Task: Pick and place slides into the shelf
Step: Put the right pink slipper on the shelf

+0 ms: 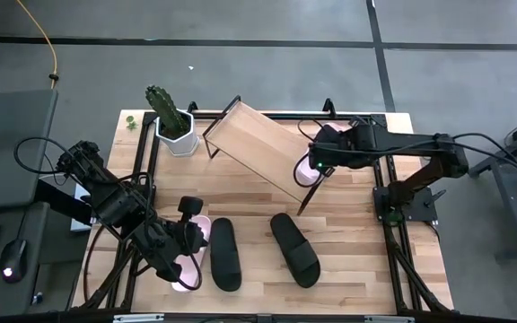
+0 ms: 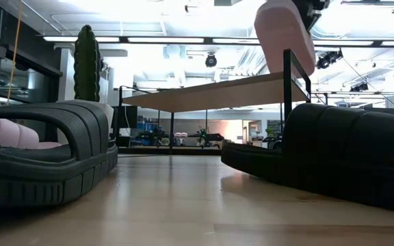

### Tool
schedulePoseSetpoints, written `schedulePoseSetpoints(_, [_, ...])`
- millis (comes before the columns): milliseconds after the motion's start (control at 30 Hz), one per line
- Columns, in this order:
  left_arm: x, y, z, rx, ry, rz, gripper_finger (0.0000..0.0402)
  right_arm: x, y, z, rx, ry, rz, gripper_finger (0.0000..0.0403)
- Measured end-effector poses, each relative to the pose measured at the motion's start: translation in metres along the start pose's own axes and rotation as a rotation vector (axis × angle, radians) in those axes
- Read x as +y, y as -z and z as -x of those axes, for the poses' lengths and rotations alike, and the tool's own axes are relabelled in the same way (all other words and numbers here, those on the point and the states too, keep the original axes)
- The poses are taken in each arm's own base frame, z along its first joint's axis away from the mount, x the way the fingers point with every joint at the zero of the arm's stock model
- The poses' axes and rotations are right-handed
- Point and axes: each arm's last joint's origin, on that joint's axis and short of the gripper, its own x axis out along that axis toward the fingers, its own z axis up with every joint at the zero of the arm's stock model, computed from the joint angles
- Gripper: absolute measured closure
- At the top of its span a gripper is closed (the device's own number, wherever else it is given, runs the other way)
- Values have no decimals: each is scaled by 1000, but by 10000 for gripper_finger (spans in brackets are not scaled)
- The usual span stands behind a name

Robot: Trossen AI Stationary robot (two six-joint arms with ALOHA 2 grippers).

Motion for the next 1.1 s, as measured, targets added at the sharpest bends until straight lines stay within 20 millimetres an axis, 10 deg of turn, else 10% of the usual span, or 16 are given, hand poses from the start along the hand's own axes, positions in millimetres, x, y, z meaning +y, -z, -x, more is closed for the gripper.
schedulePoseSetpoints(1100, [-1,-4,0,-43,2,8,401,45,-9,-14,-82,108,146,403])
